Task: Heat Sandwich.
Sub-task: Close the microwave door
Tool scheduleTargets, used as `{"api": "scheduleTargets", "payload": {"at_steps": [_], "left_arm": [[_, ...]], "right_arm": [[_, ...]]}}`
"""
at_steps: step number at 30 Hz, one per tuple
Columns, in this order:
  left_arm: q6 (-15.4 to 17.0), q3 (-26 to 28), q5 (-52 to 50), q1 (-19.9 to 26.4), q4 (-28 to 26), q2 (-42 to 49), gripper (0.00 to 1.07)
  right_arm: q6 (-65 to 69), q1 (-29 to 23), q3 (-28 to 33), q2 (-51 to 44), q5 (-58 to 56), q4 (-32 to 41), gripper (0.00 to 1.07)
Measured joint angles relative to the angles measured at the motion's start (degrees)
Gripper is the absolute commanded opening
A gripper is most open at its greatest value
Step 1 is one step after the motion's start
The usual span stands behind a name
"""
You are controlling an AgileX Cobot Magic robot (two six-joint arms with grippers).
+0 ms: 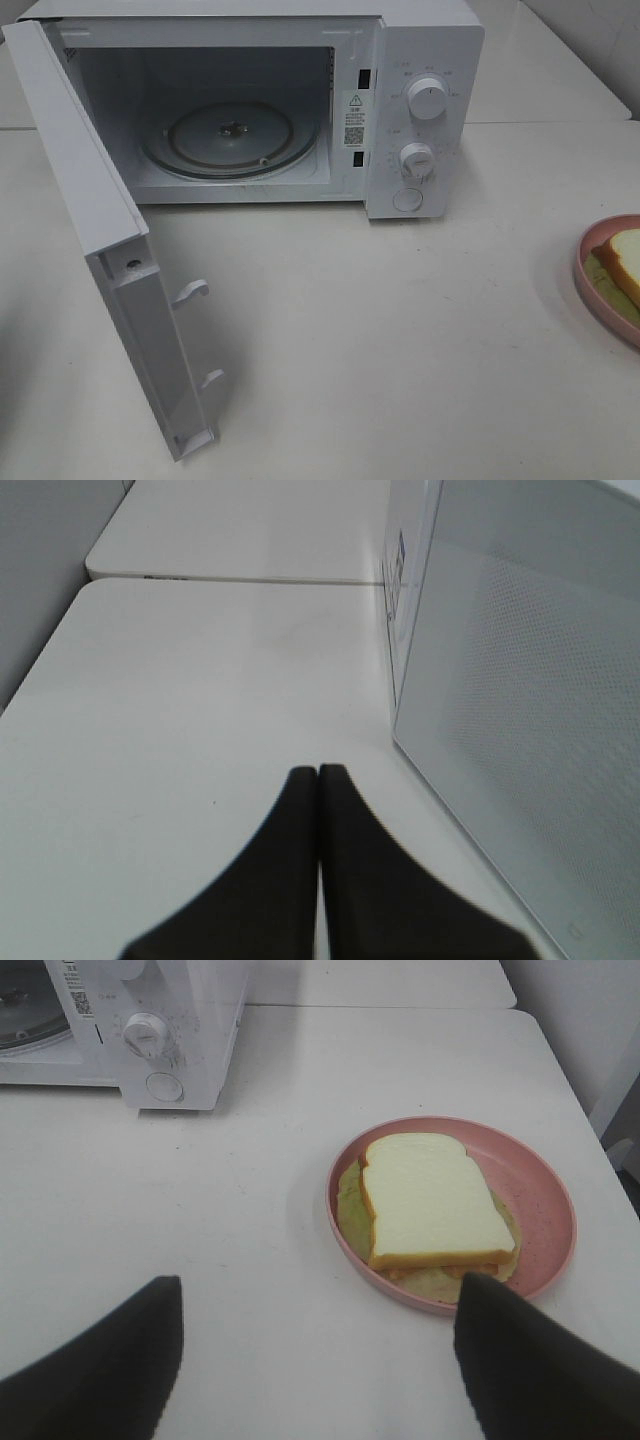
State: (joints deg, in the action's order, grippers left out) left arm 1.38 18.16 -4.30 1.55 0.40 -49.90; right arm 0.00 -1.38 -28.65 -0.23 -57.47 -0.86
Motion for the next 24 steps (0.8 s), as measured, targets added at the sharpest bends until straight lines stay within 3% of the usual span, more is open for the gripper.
{"api": "scheduleTargets", "payload": {"at_steps": [6,14,24], "left_arm": [[0.00,-1.38,-15.76,0.00,0.57,-10.83,0.00],[0.80,-1.49,-31.57,0.00,9.34,-24.41,0.00],[7.51,0.11,-42.34,0.00,16.39,-35.52,0.00]], "right_arm": [[0.00,0.00,0.00,0.00,0.00,0.00,0.73],[0.00,0.00,0.00,0.00,0.00,0.00,0.73],[0.00,0.00,0.00,0.00,0.00,0.00,0.72]]}}
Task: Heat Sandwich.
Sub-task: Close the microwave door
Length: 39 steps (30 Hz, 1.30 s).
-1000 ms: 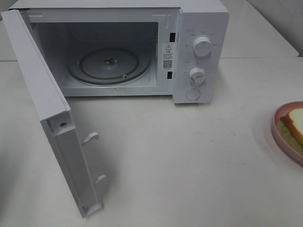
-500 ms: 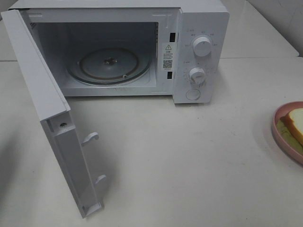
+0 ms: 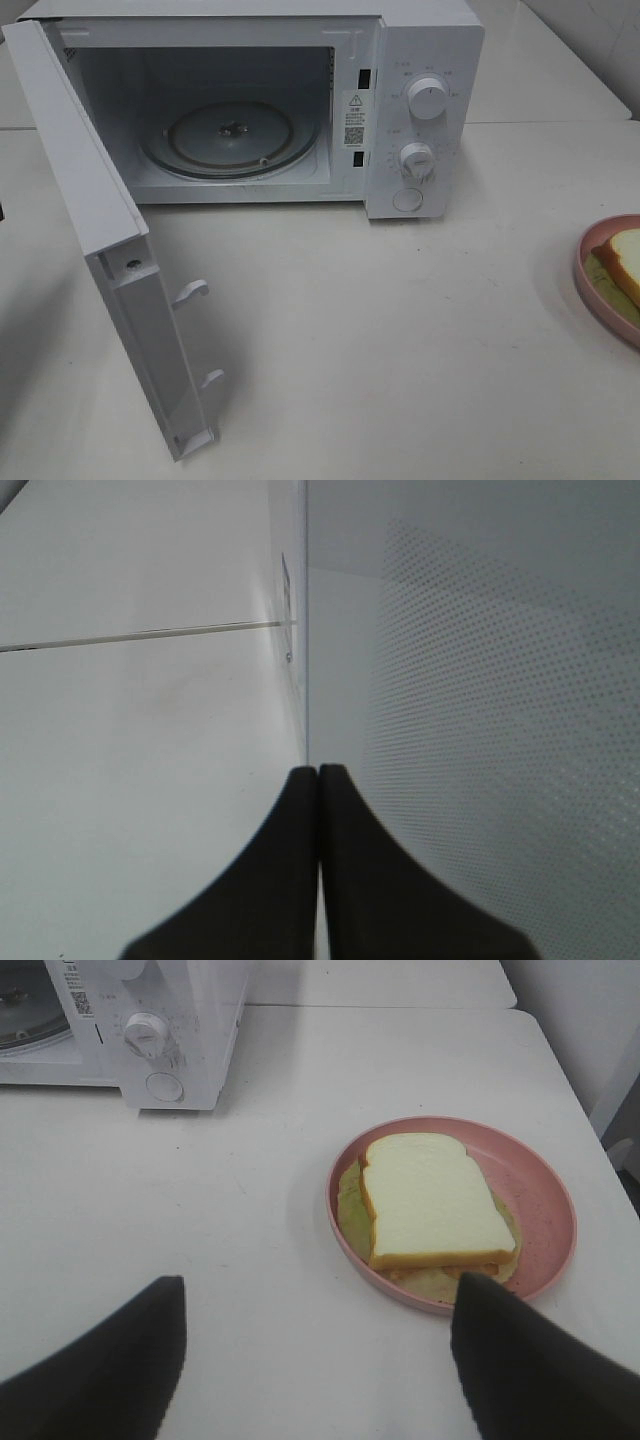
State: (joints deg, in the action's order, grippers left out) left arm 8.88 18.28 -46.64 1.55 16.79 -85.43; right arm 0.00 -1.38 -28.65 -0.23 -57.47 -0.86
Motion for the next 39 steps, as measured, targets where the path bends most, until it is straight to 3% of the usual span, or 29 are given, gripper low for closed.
{"api": "scheduleTargets", "payload": {"at_steps": [7,13,16,22,39], "left_arm": [[4.35,2.06,-4.47,-0.92,4.07,-4.41,0.00],[4.07,4.07,-4.76,-6.07,4.47,-7.05,0.00],[3.27,4.87,-4.53,-9.74,0.34,-8.82,0.00],[1.72,7.56,-4.76,-16.62,-1.43,-11.34,0.00],[1.26,18.74,-2.12,-27.90,-9.11,-17.53,0.00]], "right_arm": [[0.00,0.00,0.00,0.00,0.00,0.00,0.72],[0.00,0.00,0.00,0.00,0.00,0.00,0.72],[0.00,0.00,0.00,0.00,0.00,0.00,0.72],[0.00,0.00,0.00,0.00,0.00,0.00,0.72],[0.00,0.00,0.00,0.00,0.00,0.00,0.71]]}}
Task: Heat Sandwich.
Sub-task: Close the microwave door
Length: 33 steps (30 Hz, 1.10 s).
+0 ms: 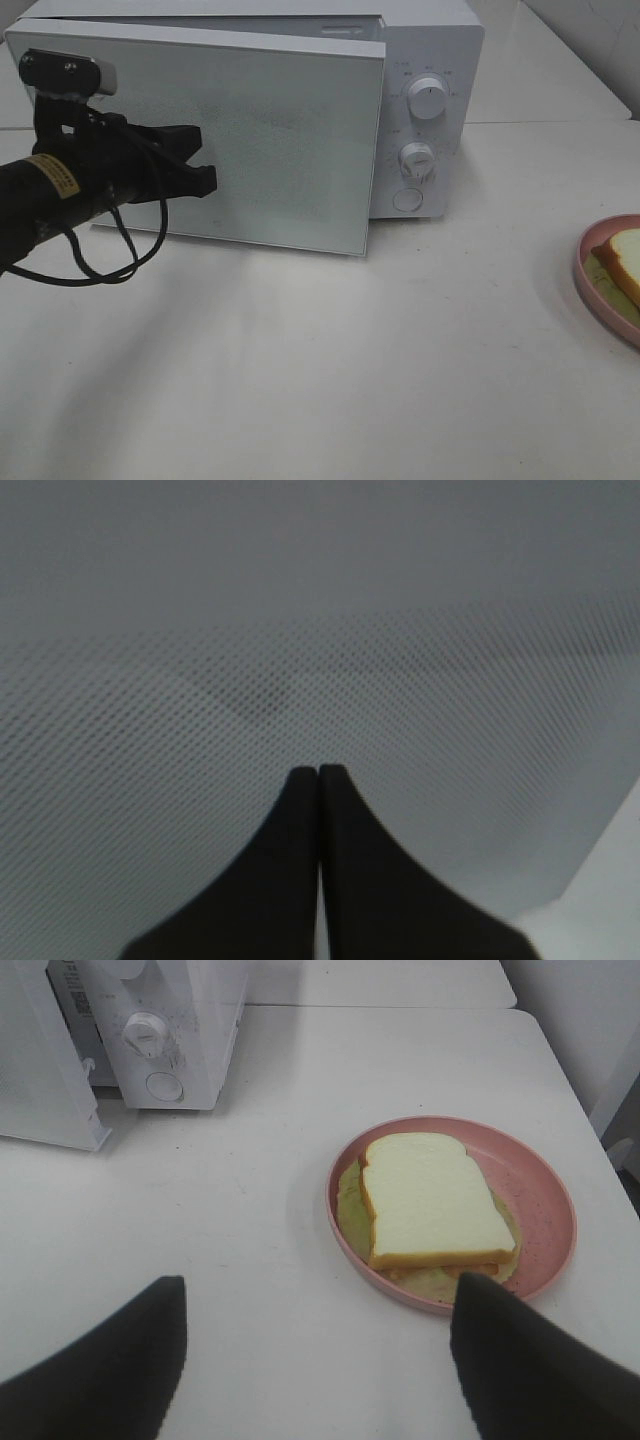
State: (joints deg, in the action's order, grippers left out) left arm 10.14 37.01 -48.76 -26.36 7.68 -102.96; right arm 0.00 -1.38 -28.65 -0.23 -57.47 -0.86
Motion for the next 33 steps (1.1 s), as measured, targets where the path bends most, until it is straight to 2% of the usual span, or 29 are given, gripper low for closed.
{"api": "scheduleTargets", "payload": {"at_steps": [6,18,24,33], "left_arm": [[0.00,4.81,2.69,-3.32,-2.41,-2.64,0.00],[-0.11,13.24,7.16,-7.51,-3.95,-6.42,0.00],[-3.55,19.14,11.12,-9.68,-5.27,-8.94,0.00],[-5.61,24.12,16.27,-11.46,-9.40,-11.46,0.00]], "right_arm": [[0.00,0.00,0.00,0.00,0.00,0.11,0.71],[0.00,0.00,0.00,0.00,0.00,0.11,0.71],[0.00,0.00,0.00,0.00,0.00,0.11,0.71],[0.00,0.00,0.00,0.00,0.00,0.11,0.71]]}}
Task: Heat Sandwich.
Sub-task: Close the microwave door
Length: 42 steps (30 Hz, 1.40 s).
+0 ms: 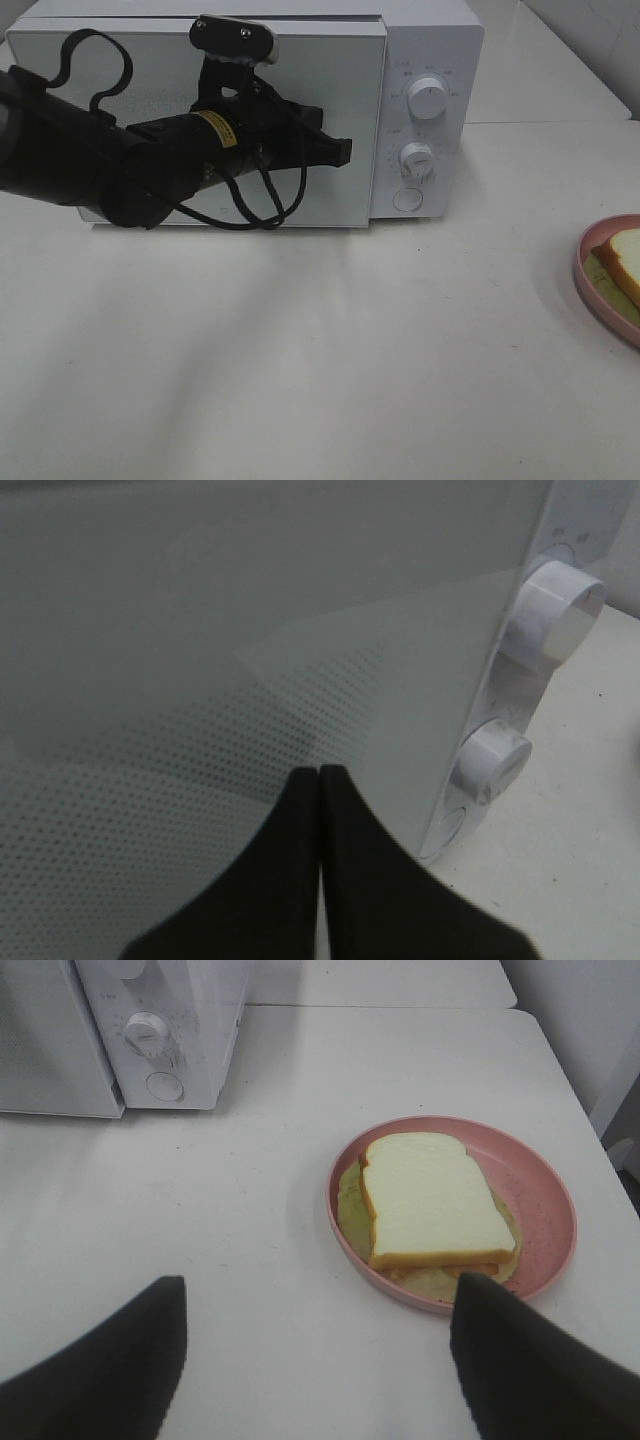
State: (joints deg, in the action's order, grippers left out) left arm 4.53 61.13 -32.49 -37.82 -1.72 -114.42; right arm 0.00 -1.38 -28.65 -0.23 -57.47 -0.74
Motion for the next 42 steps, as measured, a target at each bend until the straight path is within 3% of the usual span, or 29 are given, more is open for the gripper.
{"api": "scheduleTargets", "payload": {"at_steps": [11,32,42], "left_arm": [[-4.87,5.84,2.92,-0.86,-3.90,-3.21,0.00],[-5.04,6.19,4.07,-0.86,-3.44,-3.21,0.00],[-4.87,6.65,10.26,-0.57,-4.35,-0.69,0.00]], "right_arm": [[0.00,0.00,0.00,0.00,0.00,0.00,0.71],[0.00,0.00,0.00,0.00,0.00,0.00,0.71],[0.00,0.00,0.00,0.00,0.00,-0.06,0.71]]}}
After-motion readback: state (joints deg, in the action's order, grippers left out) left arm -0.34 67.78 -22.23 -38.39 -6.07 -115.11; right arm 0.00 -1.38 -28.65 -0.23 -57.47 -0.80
